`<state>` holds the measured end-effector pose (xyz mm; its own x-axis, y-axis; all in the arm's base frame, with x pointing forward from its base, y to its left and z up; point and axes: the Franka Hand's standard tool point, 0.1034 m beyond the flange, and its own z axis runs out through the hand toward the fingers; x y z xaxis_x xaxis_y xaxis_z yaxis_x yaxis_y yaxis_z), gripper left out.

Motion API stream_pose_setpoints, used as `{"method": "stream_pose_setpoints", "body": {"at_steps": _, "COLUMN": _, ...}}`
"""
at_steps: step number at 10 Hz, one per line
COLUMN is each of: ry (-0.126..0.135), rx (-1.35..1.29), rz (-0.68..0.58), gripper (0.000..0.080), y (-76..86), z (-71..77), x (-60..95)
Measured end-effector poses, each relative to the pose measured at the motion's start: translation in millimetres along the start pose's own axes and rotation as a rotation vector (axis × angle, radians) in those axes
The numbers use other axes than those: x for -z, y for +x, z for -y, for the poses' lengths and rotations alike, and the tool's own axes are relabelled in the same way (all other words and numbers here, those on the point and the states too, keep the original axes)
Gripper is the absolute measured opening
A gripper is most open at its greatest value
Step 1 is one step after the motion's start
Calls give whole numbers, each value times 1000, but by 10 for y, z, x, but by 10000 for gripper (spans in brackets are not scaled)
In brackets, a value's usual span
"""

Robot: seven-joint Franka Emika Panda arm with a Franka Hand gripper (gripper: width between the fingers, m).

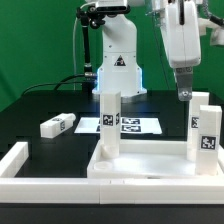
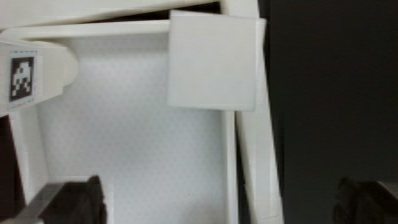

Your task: Assemble desk

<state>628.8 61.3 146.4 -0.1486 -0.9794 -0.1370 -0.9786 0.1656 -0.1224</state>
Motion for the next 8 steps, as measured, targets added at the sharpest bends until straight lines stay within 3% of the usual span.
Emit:
{"method": "stream_pose_setpoints", "body": {"at_steps": 1, "ry": 0, "rx": 1, "rz": 0, "gripper": 649, "y": 2, "z": 1, "x": 2}}
{"method": "stream_pose_setpoints", "body": {"at_steps": 2, "ry": 18, "rx": 61, "rz": 0, "gripper": 649, "y": 39, "z": -1, "x": 53}}
{"method": "stream_pose_setpoints", "body": {"at_steps": 3, "ry": 25, "rx": 134, "rz": 5, "gripper": 649, "y": 127, "z": -97, "x": 138}}
{"method": "stream_pose_setpoints", "body": {"at_steps": 6, "ry": 46, "rx": 481, "rz": 22, "gripper": 649, "y": 630, "z": -321, "x": 497}}
{"method": "stream_pose_setpoints", "body": {"at_steps": 7, "ry": 64, "rx": 546, "rz": 21, "gripper": 649, "y": 752, "z": -293, "x": 601}}
{"method": "stream_pose_setpoints", "body": {"at_steps": 8, "ry": 65, "rx": 603, "rz": 18, "gripper": 649, "y": 760, "z": -291, "x": 604}}
